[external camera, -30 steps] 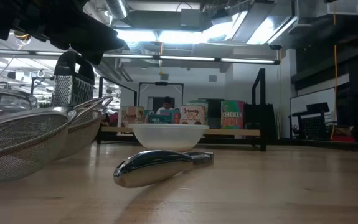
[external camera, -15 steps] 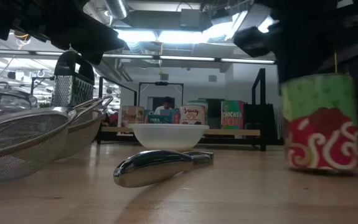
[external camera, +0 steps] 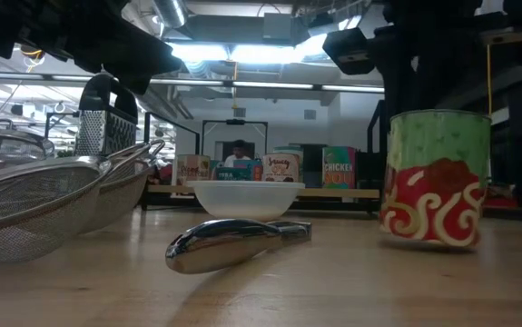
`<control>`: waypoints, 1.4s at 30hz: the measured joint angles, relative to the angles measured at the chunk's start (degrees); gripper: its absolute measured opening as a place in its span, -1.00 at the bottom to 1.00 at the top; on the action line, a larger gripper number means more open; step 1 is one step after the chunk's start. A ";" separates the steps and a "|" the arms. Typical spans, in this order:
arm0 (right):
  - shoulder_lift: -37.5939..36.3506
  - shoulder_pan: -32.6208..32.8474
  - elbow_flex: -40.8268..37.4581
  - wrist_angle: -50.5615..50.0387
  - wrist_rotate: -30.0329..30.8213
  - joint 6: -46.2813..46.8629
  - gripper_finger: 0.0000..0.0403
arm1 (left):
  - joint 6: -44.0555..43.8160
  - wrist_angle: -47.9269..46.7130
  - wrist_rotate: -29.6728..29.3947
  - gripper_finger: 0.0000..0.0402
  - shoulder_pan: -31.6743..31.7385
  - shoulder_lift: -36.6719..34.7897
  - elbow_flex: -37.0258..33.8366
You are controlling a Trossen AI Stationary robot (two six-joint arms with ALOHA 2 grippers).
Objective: Pick and place cans onto a shelf
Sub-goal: Put the canned spaghetti sauce on the shelf
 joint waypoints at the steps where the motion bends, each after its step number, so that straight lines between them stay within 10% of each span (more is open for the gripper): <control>1: 0.00 0.00 0.00 -0.02 0.00 0.00 -0.80 | -0.02 0.00 0.00 -0.57 0.00 0.00 0.00; 10: 0.00 0.00 0.00 0.35 0.00 0.01 -0.54 | -0.02 0.00 0.00 -0.57 0.00 0.00 0.00; 42: 4.03 -2.35 4.87 1.36 -6.49 -0.55 -0.52 | 0.00 -0.26 0.02 -0.57 0.00 -0.02 0.02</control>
